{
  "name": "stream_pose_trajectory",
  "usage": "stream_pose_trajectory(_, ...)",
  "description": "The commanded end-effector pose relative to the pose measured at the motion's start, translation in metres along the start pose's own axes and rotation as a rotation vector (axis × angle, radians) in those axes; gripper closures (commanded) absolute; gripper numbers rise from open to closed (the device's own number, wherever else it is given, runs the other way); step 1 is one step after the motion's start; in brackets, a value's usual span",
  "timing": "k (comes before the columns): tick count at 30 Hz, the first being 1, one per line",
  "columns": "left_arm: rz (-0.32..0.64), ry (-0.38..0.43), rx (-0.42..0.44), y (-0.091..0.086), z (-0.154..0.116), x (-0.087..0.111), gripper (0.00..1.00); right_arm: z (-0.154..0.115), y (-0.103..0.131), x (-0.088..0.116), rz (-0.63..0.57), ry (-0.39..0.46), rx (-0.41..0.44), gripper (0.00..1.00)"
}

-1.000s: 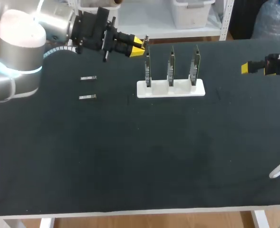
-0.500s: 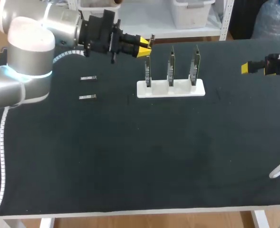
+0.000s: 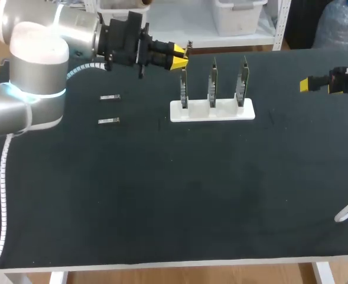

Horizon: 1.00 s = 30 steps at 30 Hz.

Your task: Pick up the optical module with the left hand, and insert it into the network port with the right hand.

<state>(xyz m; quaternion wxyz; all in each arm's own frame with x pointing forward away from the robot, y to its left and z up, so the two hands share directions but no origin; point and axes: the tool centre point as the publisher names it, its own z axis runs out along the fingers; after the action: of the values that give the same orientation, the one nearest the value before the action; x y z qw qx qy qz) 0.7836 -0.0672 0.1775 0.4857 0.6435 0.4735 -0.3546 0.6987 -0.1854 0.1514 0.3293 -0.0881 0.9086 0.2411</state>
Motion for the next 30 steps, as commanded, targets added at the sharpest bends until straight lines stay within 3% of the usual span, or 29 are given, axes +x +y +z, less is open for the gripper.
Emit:
stream_pose_trajectory(1, 0.008, -0.009, 0.002, 0.0043, 0.0044, 0.0027, 1.0, 0.0004, 0.0002, 0.0001, 0.0, -0.001, 0.001, 0.0)
stream_pose_trajectory(11, 0.018, -0.019, 0.015, 0.0126, 0.0116, 0.0026, 1.0, 0.0004, 0.0002, 0.0001, 0.0, -0.001, 0.001, 0.0)
stream_pose_trajectory(30, 0.031, -0.021, 0.032, 0.012, 0.0099, 0.0016, 1.0, 0.0004, 0.0002, 0.0001, 0.0, -0.001, 0.001, 0.0)
